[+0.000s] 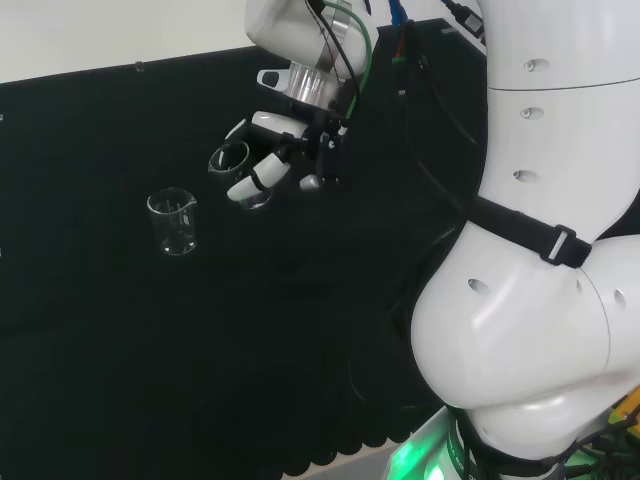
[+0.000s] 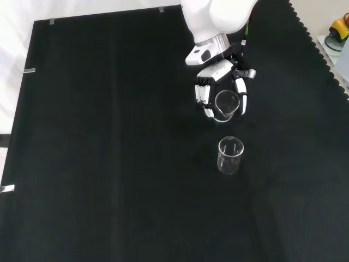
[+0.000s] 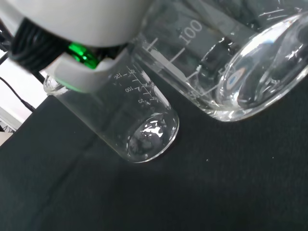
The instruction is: Pour the water from the handheld beaker into the one on the table.
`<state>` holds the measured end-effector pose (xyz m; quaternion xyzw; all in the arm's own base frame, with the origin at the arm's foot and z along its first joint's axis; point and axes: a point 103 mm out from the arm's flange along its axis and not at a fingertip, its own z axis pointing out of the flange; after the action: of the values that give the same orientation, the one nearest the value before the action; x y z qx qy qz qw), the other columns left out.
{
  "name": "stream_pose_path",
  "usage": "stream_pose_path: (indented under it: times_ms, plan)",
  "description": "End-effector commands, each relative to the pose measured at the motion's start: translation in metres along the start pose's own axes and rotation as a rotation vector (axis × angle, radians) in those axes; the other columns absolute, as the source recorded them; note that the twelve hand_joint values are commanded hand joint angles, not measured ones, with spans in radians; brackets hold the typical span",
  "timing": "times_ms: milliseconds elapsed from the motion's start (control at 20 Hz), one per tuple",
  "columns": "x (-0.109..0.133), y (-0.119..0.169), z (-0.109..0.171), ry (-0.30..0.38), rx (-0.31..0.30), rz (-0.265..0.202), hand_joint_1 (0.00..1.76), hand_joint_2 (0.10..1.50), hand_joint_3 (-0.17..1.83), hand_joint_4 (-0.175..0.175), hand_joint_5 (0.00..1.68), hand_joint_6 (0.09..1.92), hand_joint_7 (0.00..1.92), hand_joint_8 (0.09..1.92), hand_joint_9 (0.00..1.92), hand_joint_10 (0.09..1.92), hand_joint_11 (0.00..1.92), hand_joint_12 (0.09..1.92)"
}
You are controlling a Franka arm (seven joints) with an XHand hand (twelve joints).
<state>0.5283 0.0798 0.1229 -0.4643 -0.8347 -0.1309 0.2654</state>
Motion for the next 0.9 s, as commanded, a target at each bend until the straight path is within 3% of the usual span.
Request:
stream_pose_path:
  times_ms: [50,450,900]
  plan:
    - [0.003,0.003,-0.002,0.006,-0.004,0.003,1.17,0.72,0.54,-0.011,1.28,0.59,1.5,0.11,1.5,0.09,1.15,0.82]
    - [0.008,0.002,-0.004,-0.018,0.002,0.007,1.17,0.72,0.54,-0.012,1.28,0.59,1.51,0.1,1.51,0.09,1.15,0.82]
    - [0.025,0.007,-0.012,-0.127,0.044,0.023,1.17,0.71,0.55,-0.015,1.28,0.59,1.54,0.11,1.53,0.09,1.15,0.83]
